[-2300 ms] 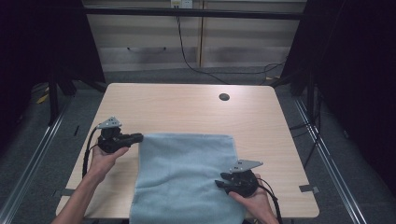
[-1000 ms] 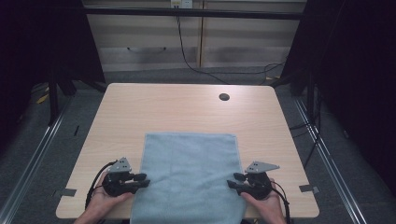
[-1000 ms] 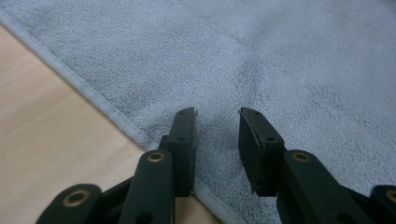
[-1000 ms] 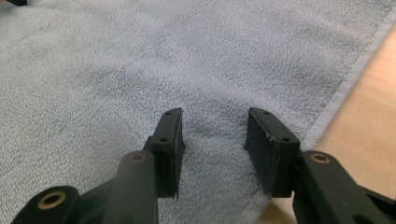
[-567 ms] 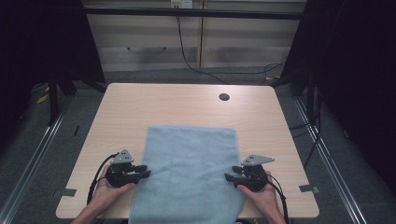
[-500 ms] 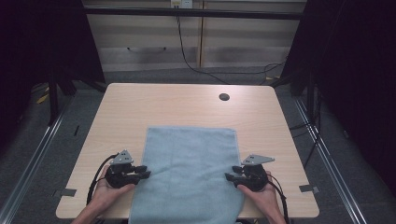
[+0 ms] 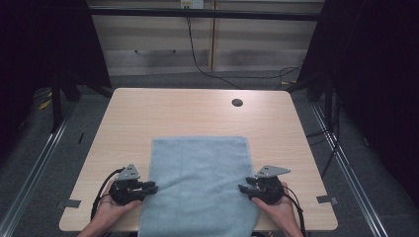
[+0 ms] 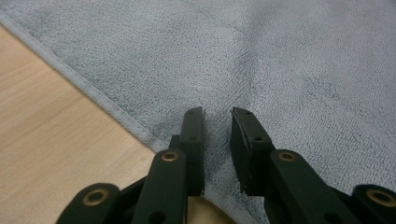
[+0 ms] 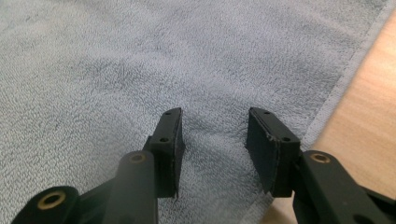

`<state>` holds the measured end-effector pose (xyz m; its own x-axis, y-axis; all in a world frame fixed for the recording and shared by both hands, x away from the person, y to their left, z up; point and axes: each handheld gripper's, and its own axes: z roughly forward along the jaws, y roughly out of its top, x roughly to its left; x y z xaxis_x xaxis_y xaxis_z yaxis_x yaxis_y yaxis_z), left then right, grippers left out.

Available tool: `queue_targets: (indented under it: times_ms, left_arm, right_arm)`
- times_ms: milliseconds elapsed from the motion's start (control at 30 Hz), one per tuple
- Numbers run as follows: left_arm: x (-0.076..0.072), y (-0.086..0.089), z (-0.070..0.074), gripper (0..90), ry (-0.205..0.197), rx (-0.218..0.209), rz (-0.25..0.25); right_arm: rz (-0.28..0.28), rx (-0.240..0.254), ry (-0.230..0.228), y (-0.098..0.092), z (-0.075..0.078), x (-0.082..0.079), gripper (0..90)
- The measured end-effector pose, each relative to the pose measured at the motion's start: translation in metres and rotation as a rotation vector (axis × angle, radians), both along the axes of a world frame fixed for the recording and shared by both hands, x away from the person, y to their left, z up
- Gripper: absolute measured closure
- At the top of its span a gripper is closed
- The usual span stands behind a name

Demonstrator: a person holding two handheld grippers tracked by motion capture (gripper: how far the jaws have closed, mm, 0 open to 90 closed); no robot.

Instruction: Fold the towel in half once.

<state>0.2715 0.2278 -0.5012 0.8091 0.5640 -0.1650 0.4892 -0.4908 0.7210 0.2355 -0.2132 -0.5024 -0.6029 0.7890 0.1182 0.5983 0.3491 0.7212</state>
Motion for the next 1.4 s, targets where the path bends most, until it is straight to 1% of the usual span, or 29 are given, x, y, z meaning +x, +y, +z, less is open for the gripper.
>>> queue_targets:
  times_ms: [100,133,167,233,267,300,333,367,433,467,500,533,567,667,733,767,800,833,900,967,1000,1067,1100,1167,1233,1267,1333,1367,1400]
  left_arm:
    - [-0.005,0.001,0.0,74.9,0.013,-0.013,-0.011]
    - [-0.007,0.001,0.0,74.9,0.016,-0.012,-0.013]
    - [-0.012,0.002,0.0,74.9,0.017,-0.014,-0.014]
    - [-0.021,0.005,-0.001,74.9,0.01,-0.025,-0.031]
    - [-0.023,0.006,-0.001,74.9,0.02,-0.027,-0.033]
    - [-0.025,0.006,-0.001,74.9,0.037,-0.037,-0.028]
    - [-0.027,0.006,-0.001,74.9,0.042,-0.04,-0.029]
    - [-0.029,0.006,0.0,74.8,0.035,-0.035,-0.041]
    - [-0.031,0.004,0.0,74.6,0.038,-0.034,-0.047]
    - [-0.032,0.004,0.0,73.4,0.031,-0.03,-0.052]
    - [-0.031,0.004,0.0,71.4,0.04,-0.034,-0.058]
    - [-0.03,0.004,0.0,70.3,0.048,-0.039,-0.058]
    - [-0.029,0.004,0.0,69.2,0.055,-0.046,-0.056]
    - [-0.026,0.003,0.002,65.4,0.052,-0.051,-0.059]
    - [-0.022,0.002,0.004,63.7,0.047,-0.058,-0.056]
    - [-0.018,0.001,0.007,62.7,0.039,-0.062,-0.052]
    - [-0.011,0.002,0.012,62.0,0.03,-0.085,-0.034]
    - [-0.005,0.002,0.015,61.8,0.039,-0.111,-0.023]
    - [0.009,0.003,0.021,61.5,0.017,-0.115,0.0]
    - [0.021,0.003,0.023,61.6,0.024,-0.125,0.022]
    - [0.028,0.004,0.023,62.0,0.019,-0.127,0.037]
    - [0.039,0.005,0.023,62.2,0.019,-0.127,0.059]
    - [0.043,0.006,0.023,62.2,0.01,-0.122,0.065]
    - [0.052,0.01,0.02,62.2,0.012,-0.142,0.086]
    - [0.058,0.012,0.017,62.2,0.028,-0.127,0.099]
    - [0.061,0.014,0.015,62.2,0.026,-0.121,0.108]
    - [0.067,0.014,0.014,62.1,0.04,-0.116,0.107]
    - [0.071,0.014,0.014,61.6,0.033,-0.099,0.11]
    - [0.073,0.014,0.014,61.3,0.028,-0.108,0.117]
  right_arm:
    - [0.013,-0.011,-0.002,0.0,0.001,-0.005,56.0]
    - [0.016,-0.007,0.003,0.0,0.001,-0.007,56.0]
    - [0.011,0.001,0.007,0.0,0.001,-0.009,55.9]
    - [0.027,0.0,0.008,-0.001,0.001,-0.015,56.0]
    - [0.032,-0.003,0.015,0.0,0.002,-0.019,56.0]
    - [0.04,-0.006,0.012,0.0,0.002,-0.023,56.0]
    - [0.044,-0.011,0.012,0.001,0.002,-0.027,56.0]
    - [0.049,-0.013,0.015,0.002,0.003,-0.03,56.0]
    - [0.063,-0.026,0.019,0.005,0.004,-0.036,56.0]
    - [0.067,-0.024,0.032,0.006,0.005,-0.037,55.9]
    - [0.074,-0.018,0.036,0.006,0.005,-0.036,55.1]
    - [0.079,-0.011,0.042,0.004,0.006,-0.032,52.5]
    - [0.069,0.005,0.038,0.002,0.007,-0.026,50.8]
    - [0.028,0.045,-0.004,-0.005,0.015,-0.005,51.6]
    - [0.014,0.053,-0.022,-0.007,0.02,0.014,52.3]
    - [0.006,0.047,-0.026,-0.008,0.021,0.021,52.8]
    - [-0.005,0.045,-0.025,-0.009,0.022,0.032,53.1]
    - [-0.015,0.051,-0.022,-0.01,0.024,0.043,54.7]
    - [-0.036,0.044,-0.027,-0.012,0.025,0.063,55.9]
    - [-0.044,0.043,-0.025,-0.014,0.026,0.077,57.3]
    - [-0.055,0.045,-0.023,-0.015,0.025,0.084,57.4]
    - [-0.06,0.053,-0.011,-0.016,0.023,0.094,57.5]
    - [-0.066,0.047,-0.008,-0.017,0.021,0.098,57.9]
    - [-0.068,0.041,0.002,-0.018,0.015,0.105,58.5]
    - [-0.086,0.034,0.004,-0.019,0.009,0.111,58.6]
    - [-0.09,0.037,0.007,-0.02,0.006,0.113,58.7]
    - [-0.118,0.032,0.001,-0.024,0.001,0.118,58.3]
    - [-0.13,0.035,0.008,-0.027,-0.001,0.12,58.2]
    - [-0.144,0.035,0.007,-0.029,-0.003,0.122,57.5]
